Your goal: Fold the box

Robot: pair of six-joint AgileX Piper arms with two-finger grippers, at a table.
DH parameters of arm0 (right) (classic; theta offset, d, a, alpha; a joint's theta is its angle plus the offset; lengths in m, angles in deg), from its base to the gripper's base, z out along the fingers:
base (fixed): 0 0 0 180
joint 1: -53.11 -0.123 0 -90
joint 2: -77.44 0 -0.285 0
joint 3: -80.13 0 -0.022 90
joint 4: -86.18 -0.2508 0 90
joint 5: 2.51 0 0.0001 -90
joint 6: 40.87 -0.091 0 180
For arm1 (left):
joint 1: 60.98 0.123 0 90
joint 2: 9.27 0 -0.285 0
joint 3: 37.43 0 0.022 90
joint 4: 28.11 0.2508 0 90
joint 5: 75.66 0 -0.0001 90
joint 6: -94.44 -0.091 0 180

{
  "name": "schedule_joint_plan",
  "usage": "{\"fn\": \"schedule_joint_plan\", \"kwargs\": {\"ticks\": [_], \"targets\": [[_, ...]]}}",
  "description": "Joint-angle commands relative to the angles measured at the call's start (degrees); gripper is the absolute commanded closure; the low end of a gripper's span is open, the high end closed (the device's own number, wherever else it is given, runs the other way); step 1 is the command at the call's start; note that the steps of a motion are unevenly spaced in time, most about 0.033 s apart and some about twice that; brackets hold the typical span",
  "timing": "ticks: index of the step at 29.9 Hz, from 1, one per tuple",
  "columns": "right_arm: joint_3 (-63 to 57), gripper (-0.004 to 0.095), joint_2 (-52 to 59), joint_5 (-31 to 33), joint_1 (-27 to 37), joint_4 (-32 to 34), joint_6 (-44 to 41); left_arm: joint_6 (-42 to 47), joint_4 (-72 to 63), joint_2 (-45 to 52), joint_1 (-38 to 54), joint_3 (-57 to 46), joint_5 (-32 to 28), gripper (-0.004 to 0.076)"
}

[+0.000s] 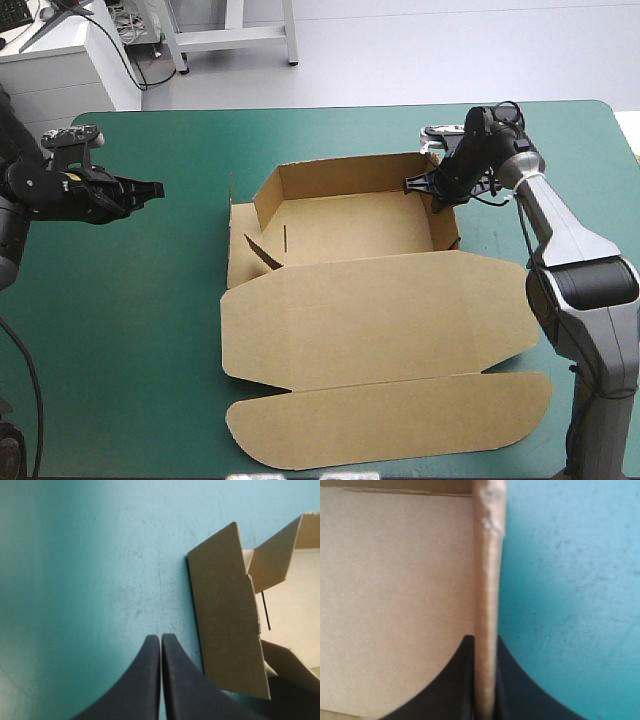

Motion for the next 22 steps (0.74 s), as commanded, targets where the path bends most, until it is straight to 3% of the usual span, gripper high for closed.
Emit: {"fn": "schedule_joint_plan", "kwargs": {"ticks": [1,16,19,22], "targets": [[1.51,0.0912,3.55,0.95,0.29,-0.67,0.70,-0.02,-2.08,1.77,0.08,1.30,-2.67,0.0732],[1.51,0.0912,14.76,1.04,2.94,-1.45,4.30,-0.02,-3.54,1.10,-0.02,1.30,-2.79,0.0725],[1.51,0.0912,17.72,1.04,5.65,-4.08,4.74,-0.11,-4.27,0.43,-0.02,1.30,-1.60,0.0658],[1.51,0.0912,20.38,1.04,8.76,-7.92,5.26,-0.11,-6.88,-0.42,-0.02,1.30,-0.85,0.0523]]}}
